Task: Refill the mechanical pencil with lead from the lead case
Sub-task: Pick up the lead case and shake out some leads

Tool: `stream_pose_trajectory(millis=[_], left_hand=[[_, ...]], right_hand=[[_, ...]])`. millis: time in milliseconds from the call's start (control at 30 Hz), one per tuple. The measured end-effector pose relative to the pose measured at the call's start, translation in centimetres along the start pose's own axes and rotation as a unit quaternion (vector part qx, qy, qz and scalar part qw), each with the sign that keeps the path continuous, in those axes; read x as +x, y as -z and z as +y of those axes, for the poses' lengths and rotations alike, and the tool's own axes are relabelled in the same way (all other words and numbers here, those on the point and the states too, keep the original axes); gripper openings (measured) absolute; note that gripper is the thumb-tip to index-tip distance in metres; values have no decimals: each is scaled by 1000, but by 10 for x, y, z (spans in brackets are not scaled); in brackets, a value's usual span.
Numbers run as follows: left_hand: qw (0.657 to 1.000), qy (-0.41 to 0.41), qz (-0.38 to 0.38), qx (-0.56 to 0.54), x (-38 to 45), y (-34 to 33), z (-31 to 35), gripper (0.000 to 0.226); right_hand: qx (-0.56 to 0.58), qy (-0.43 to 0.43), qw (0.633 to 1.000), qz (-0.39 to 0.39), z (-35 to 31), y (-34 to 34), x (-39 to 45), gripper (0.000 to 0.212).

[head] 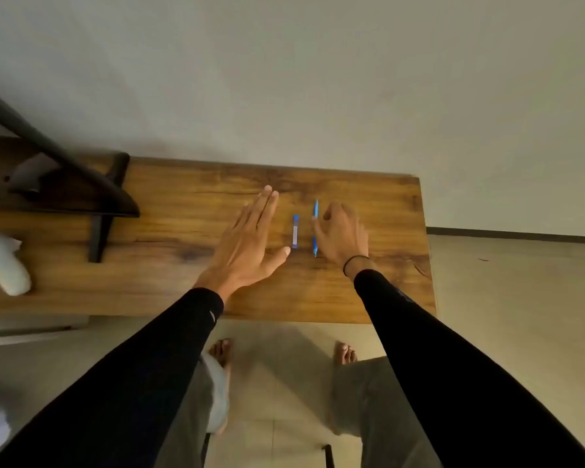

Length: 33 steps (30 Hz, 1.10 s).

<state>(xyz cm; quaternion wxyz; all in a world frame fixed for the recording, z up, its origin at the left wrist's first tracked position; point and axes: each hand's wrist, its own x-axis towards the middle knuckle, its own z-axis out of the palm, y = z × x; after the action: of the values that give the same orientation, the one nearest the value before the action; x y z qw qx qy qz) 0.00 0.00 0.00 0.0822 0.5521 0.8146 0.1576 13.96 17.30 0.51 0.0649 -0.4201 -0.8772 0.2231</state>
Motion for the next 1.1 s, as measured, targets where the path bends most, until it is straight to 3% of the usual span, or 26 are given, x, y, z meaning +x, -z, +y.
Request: stream_pose_trajectory(millis=[167, 300, 400, 533, 733, 867, 1100], left_hand=[[999, -7, 35, 4, 28, -30, -11, 91], [992, -4, 127, -29, 41, -43, -1, 50], [973, 52, 177, -141, 41, -46, 15, 34], [932, 148, 132, -303, 41, -45, 34, 30], [879, 141, 68, -451, 34, -41, 51, 24], [921, 104, 73, -367, 35, -37, 41, 23], [963, 61, 55, -257, 46, -19, 27, 22]], right_hand=[[-29, -26, 999, -8, 3, -31, 15, 26], [13, -59, 998, -34, 5, -33, 24, 21], [107, -59, 992, -26, 4, -28, 18, 28], [201, -32, 979, 15, -5, -23, -11, 25], [234, 20, 971, 48, -11, -20, -37, 20], [269, 38, 962, 2, -4, -9, -28, 7], [477, -10, 878, -27, 15, 12, 0, 9]])
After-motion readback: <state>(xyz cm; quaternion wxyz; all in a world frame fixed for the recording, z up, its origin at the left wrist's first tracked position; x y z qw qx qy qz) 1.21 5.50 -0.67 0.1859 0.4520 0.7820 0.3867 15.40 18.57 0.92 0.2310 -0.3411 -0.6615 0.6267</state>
